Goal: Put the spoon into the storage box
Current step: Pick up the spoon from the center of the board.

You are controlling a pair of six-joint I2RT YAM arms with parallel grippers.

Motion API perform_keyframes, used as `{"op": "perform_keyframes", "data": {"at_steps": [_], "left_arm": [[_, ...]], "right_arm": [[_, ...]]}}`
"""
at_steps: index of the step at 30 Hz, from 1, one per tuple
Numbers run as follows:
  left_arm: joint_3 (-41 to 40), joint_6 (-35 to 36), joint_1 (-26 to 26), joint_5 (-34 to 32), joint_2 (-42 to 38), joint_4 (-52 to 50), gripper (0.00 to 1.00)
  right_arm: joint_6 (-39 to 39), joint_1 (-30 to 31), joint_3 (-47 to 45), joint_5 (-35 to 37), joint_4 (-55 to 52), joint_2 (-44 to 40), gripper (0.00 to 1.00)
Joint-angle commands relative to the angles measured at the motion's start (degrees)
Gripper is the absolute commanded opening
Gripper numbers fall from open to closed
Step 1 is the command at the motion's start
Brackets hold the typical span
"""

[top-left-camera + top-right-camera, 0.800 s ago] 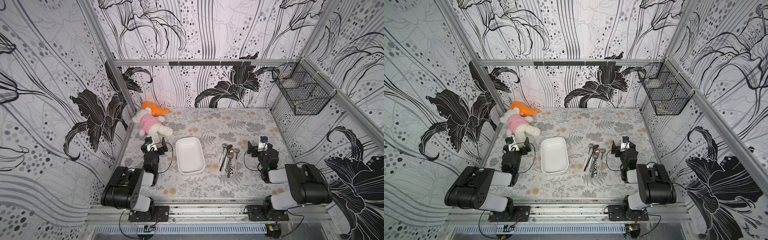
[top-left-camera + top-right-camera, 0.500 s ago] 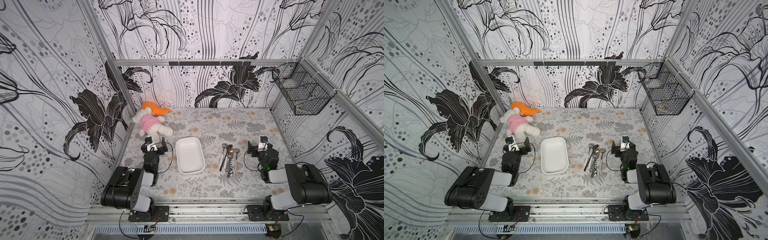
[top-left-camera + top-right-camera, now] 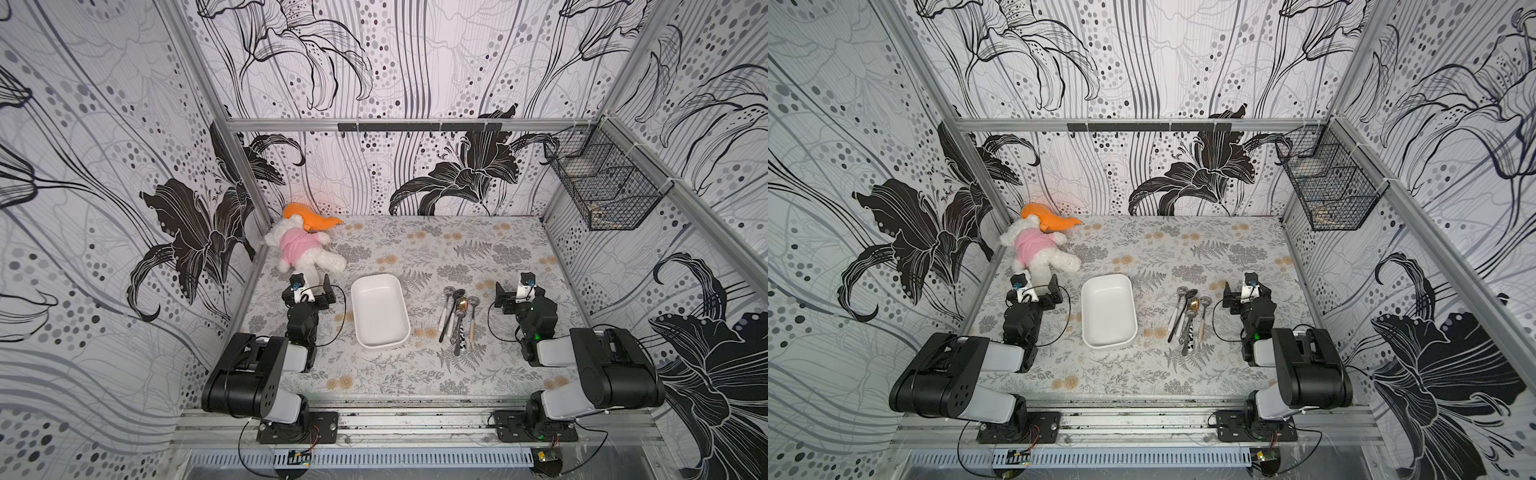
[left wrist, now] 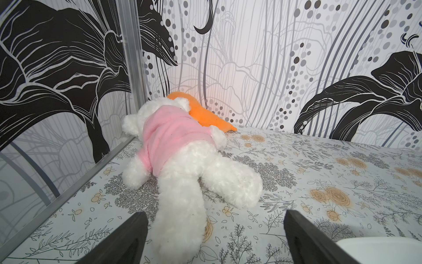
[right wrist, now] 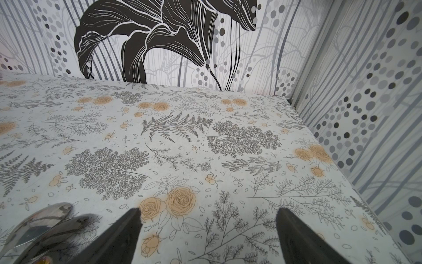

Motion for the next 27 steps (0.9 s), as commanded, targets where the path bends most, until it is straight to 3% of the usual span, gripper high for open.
{"op": "perform_keyframes", "data": {"at_steps": [1, 5, 8, 10, 15, 17, 19, 21, 23, 25, 27], "left_arm": [[0.6, -0.4, 0.2, 0.4, 0.2, 1.3, 0.98], [0.2, -2.6, -0.1, -6.5, -4.2, -1.3, 0.98], [1.3, -0.7, -0.9, -4.9, -12.2, -9.6, 0.98], [0.2, 0.6, -3.9, -7.5, -17.2, -9.9, 0.98], [-1.4, -15.0, -5.0, -12.4, -27.7, -13.6, 0.98], [0.6, -20.3, -5.0, -14.0, -30.2, -22.7, 0.98], [2.9, -23.8, -5.3, -15.7, -29.9, -27.5, 0.98], [4.7, -29.3, -5.5, -18.7, -29.8, -32.5, 0.98], [5.7, -32.1, -5.5, -18.9, -31.4, -36.3, 0.97], [4.8, -31.6, -5.5, -15.1, -34.8, -35.6, 0.97], [4.4, -33.5, -5.5, -10.1, -37.7, -35.9, 0.98]], "right_arm": [[1.1, -0.3, 0.8, -0.8, -0.4, 0.3, 0.97], [1.4, -0.4, 0.8, -1.3, -0.5, 0.3, 0.97], [1.4, -0.5, 0.8, -1.4, -0.5, 0.3, 0.97], [1.6, -0.7, 0.9, -1.7, -0.5, 0.3, 0.97], [2.6, -1.0, 0.9, 1.3, -1.0, -0.2, 0.97], [4.1, -0.8, 3.6, 6.0, -7.6, -3.0, 0.97], [6.7, -0.5, 11.0, 10.7, -25.9, -9.5, 0.97], [8.0, -0.5, 17.0, 9.9, -37.3, -14.0, 0.97], [8.8, -0.5, 18.9, 7.9, -40.3, -18.5, 0.97], [16.9, -0.5, 17.4, 12.4, -39.6, -23.0, 0.97], [33.7, -0.5, 17.6, 20.1, -47.6, -27.2, 0.97]]}}
